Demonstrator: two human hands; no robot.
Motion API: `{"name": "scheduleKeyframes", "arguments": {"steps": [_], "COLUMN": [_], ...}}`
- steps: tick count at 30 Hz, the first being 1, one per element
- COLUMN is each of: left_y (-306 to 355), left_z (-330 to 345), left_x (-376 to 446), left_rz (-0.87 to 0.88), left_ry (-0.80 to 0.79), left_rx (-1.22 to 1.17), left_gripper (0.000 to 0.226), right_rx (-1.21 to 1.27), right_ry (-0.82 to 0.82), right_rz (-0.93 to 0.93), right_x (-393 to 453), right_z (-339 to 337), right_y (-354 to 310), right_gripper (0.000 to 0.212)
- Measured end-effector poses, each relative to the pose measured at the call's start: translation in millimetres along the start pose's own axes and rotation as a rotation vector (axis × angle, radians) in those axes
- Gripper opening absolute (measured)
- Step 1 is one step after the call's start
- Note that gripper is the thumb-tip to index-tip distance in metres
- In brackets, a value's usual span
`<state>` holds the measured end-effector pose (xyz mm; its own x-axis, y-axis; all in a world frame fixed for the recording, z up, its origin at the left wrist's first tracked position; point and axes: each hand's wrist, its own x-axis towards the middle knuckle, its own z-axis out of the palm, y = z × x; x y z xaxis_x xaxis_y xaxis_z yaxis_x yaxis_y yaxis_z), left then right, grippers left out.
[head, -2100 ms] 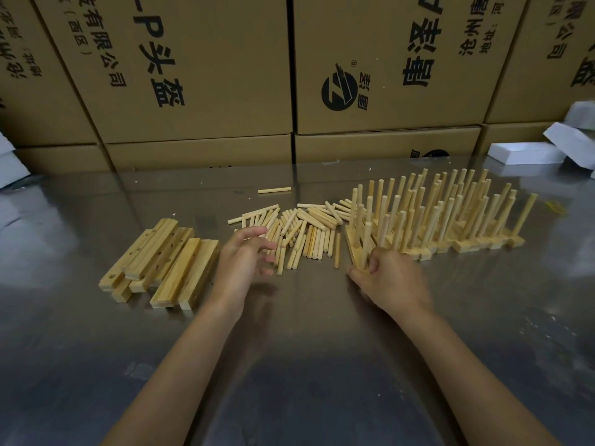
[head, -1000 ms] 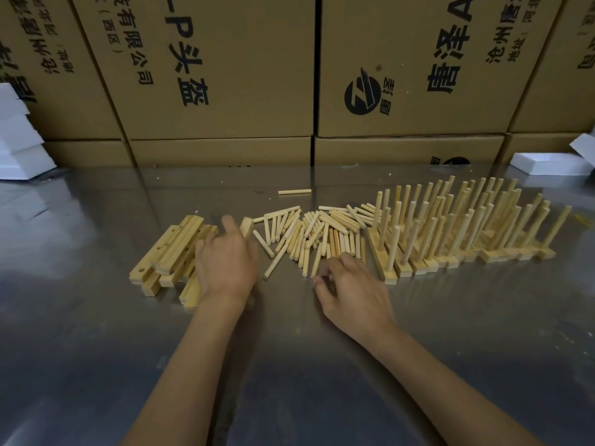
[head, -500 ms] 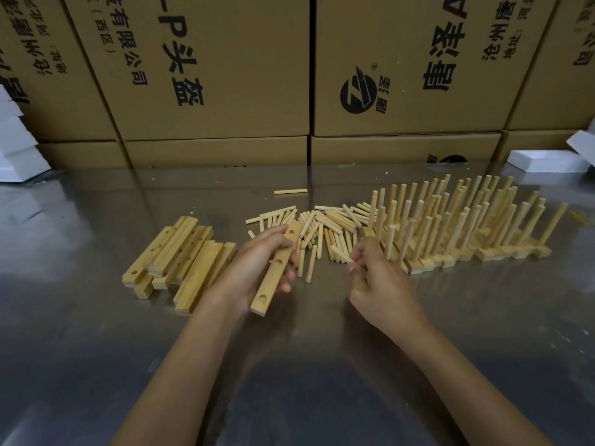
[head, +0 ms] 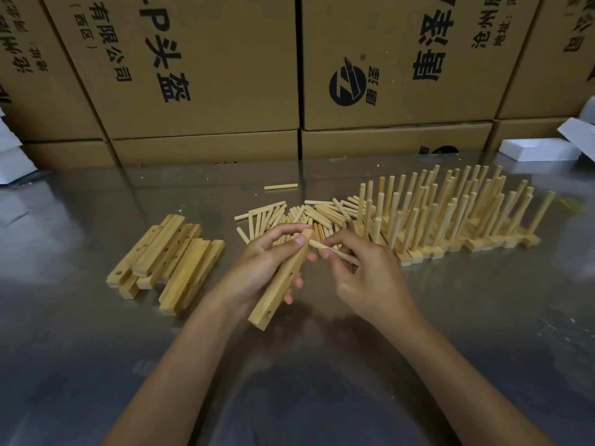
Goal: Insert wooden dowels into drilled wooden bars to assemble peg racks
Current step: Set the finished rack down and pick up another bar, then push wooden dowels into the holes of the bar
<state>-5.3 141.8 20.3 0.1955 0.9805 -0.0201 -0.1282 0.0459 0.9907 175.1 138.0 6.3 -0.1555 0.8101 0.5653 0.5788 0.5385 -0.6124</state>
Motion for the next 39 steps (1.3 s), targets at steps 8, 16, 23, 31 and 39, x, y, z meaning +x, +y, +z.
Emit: {"name": "scheduleKeyframes", "arguments": {"steps": [8, 16, 23, 31, 39], "left_y": [-3, -4, -5, -3, -4], "left_z": [8, 12, -5, -22, -19], "left_x": [-1, 2, 8, 10, 8], "left_rz": [0.057, 0.031, -0.072, -0.204, -0.25], "left_ry": [0.017, 0.018, 0.213, 0.255, 0.251], "left_rx": [0.05, 0.132, -0.05, -0.284, -0.327], "left_gripper": [0.038, 0.039, 0.026, 0.029, 0.029], "right_rx": [0.075, 0.393, 0.553, -0.555, -0.654], "right_ry": [0.032, -0.032, -0.226, -0.169, -0.182], "right_rz": [0.033, 0.307, 0.474, 0.321, 0.363], "right_x": [-3, 1, 9, 1, 3], "right_z": [9, 5, -9, -5, -7], "right_y": [2, 3, 4, 30, 24], "right_gripper": [0.017, 0.008, 0.044, 0.019, 0.04]}}
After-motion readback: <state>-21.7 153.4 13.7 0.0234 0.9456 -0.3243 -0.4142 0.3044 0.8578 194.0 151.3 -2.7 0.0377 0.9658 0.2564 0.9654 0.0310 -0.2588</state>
